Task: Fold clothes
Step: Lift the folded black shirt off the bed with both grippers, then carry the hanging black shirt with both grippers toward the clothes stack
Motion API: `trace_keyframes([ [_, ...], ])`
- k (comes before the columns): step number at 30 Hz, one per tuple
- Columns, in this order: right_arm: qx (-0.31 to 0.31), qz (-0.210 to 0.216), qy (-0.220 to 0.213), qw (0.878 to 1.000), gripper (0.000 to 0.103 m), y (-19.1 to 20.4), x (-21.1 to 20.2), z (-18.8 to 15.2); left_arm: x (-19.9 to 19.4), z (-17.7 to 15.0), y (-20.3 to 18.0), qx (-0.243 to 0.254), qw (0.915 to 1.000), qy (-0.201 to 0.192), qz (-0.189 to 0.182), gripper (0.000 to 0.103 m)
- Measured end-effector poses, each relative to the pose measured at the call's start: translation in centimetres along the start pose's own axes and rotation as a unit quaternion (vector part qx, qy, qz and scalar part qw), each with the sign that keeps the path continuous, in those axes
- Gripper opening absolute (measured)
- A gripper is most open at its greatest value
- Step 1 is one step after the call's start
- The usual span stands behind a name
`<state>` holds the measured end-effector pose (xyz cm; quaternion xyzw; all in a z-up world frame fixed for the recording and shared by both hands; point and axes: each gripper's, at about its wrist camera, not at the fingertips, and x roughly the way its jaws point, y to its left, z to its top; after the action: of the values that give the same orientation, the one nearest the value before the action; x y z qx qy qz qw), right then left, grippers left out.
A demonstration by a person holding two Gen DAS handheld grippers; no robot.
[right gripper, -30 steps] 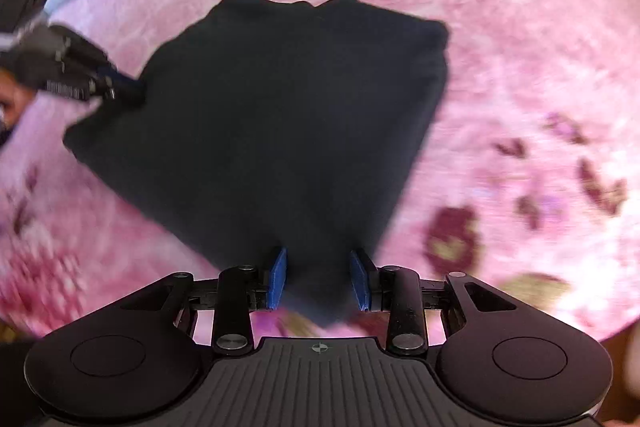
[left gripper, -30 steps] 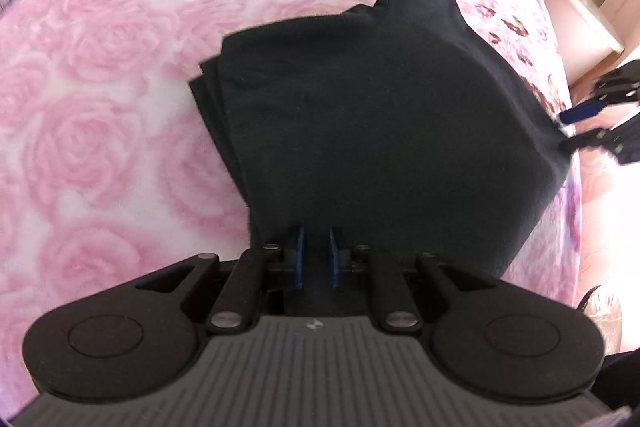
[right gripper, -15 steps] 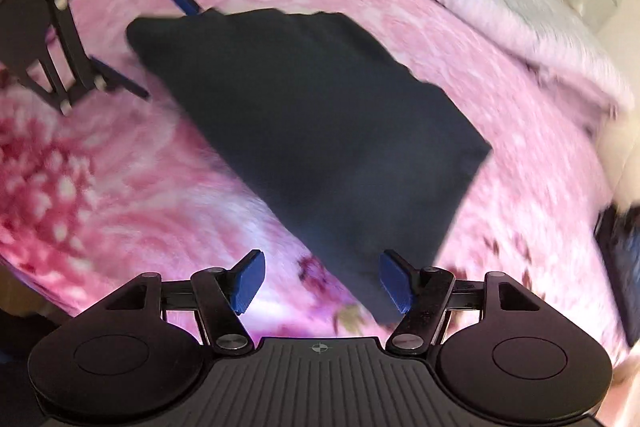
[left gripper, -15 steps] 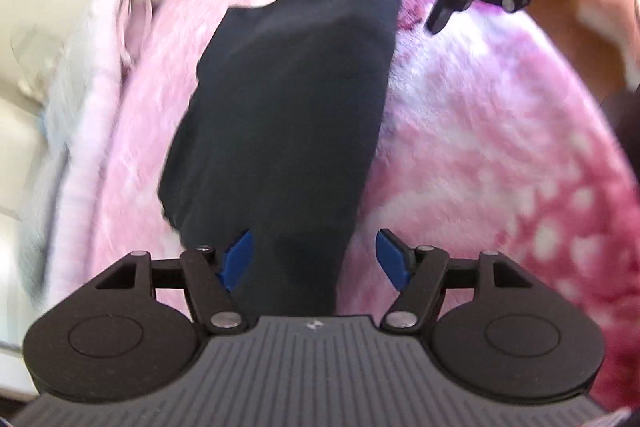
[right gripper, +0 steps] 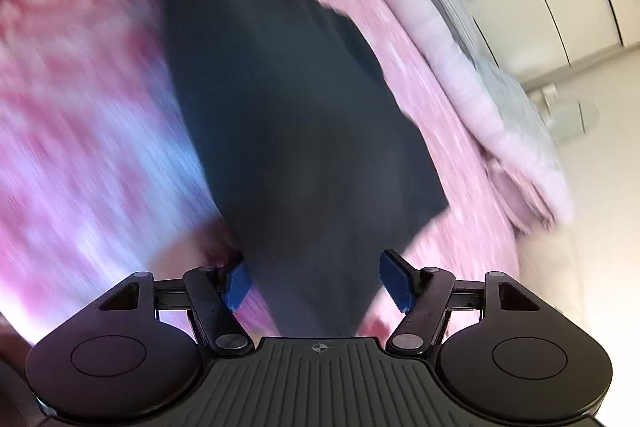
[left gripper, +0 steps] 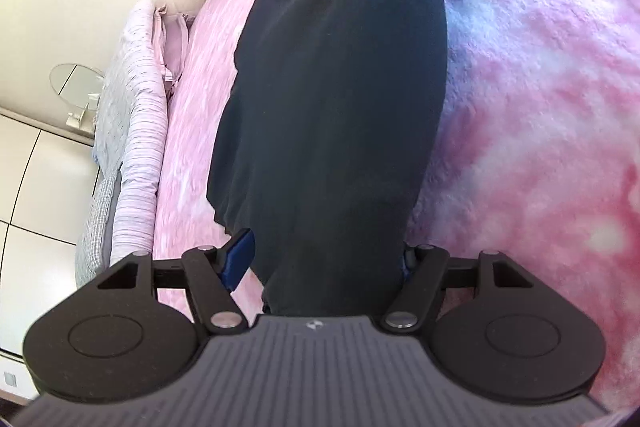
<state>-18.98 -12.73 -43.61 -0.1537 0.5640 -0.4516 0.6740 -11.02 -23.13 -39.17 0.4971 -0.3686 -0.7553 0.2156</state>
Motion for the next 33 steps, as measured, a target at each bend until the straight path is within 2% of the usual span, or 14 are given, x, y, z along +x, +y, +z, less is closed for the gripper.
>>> trace_keyframes([
  [3, -0.025, -0.013, -0.006, 1.000, 0.067, 0.3, 0.9, 0.2, 0.9, 1.1, 0.0, 0.000, 1.0000, 0.004, 0.005, 0.064],
  [6, -0.020, -0.011, -0.011, 1.000, 0.067, 0.0, 2.1, 0.9, 1.7, 1.7, 0.5, -0.010, 0.9999, 0.011, -0.002, 0.064],
  [7, -0.014, -0.005, -0.010, 1.000, 0.067, -0.4, 2.5, 1.1, 1.6, 1.6, 0.7, -0.009, 0.9999, 0.010, -0.010, 0.063],
  [8, -0.011, 0.002, -0.009, 1.000, 0.064, -0.7, 2.7, 1.2, 1.5, 1.5, 0.8, -0.007, 0.9998, 0.009, -0.017, 0.055],
  [9, -0.014, 0.011, -0.009, 1.000, 0.051, -0.9, 2.4, 1.1, 1.4, 1.4, 0.9, -0.006, 0.9996, 0.008, -0.025, 0.051],
  [11, -0.023, 0.025, -0.006, 0.999, 0.034, -0.6, 1.3, 0.9, 1.0, 1.1, 0.8, 0.007, 0.9992, 0.006, -0.039, 0.036],
  [12, -0.027, 0.026, -0.002, 0.999, 0.026, -0.6, 1.1, 0.7, 0.8, 1.1, 0.7, 0.012, 0.9988, 0.006, -0.047, 0.033],
  [15, -0.024, 0.035, 0.007, 0.999, 0.018, -1.2, 0.6, 1.1, 0.6, 1.4, 1.4, 0.010, 0.9975, 0.017, -0.068, 0.024],
  [20, -0.029, 0.044, 0.005, 0.999, 0.016, -3.6, -1.4, 2.4, -0.9, 1.4, 4.2, 0.016, 0.9971, 0.010, -0.074, 0.018],
  [33, -0.038, 0.047, 0.006, 0.998, 0.015, -11.1, -9.3, 7.3, -7.5, 2.9, 13.1, 0.039, 0.9960, 0.003, -0.080, 0.017],
])
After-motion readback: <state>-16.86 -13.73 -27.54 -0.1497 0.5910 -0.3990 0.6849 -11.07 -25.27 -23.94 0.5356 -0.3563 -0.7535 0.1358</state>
